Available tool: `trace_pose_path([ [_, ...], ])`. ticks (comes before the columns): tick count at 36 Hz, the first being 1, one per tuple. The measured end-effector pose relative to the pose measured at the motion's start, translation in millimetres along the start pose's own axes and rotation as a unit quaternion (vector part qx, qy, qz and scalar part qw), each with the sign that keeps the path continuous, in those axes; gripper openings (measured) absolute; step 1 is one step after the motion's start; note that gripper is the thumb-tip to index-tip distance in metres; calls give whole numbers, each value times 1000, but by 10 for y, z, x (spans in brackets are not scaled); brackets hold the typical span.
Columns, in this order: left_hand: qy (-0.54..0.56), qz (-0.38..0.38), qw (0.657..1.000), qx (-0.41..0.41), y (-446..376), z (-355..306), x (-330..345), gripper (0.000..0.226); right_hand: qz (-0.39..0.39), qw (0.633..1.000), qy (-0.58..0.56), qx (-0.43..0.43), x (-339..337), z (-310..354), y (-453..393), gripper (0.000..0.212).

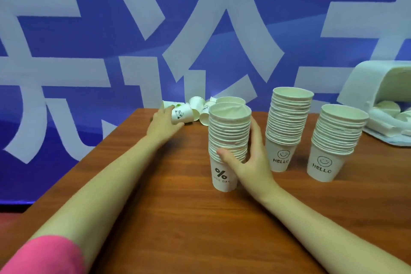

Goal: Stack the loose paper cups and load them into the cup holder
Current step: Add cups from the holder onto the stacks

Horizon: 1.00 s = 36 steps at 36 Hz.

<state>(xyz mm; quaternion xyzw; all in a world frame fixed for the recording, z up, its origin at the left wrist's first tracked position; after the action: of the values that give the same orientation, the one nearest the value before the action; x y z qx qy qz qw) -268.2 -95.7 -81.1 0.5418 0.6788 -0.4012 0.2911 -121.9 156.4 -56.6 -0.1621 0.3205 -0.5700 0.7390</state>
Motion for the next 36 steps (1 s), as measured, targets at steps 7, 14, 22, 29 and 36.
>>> trace_pose_path([
  [7,-197,24,978,64,-622,-175,232,69,9,1000,27,-9,-153,-51,-2,86],
  [14,-217,-25,973,71,-739,-71,254,62,21,999,34,-17,-140,-76,-26,83],
  [22,-106,35,992,51,-404,-80,165,83,9,1000,8,-13,-145,-73,5,81],
  [29,26,124,991,43,155,-223,19,64,0,1000,-1,-8,-144,-1,42,79],
  [36,537,-2,841,61,771,-845,-842,45,-10,1000,-10,-10,-136,95,104,73],
])
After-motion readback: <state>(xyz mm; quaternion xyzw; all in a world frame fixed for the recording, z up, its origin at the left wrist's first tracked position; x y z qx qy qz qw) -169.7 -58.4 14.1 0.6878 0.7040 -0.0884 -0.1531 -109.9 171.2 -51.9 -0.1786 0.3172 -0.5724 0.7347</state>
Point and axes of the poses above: each hand's wrist, its own y-axis away from the middle knuckle, its own x-axis out of the palm, z = x × y, the point moved 7 cm from there along -y, towards the middle knuckle, and after that the axes turned 10 degrees about z, right-handed, at the moved point
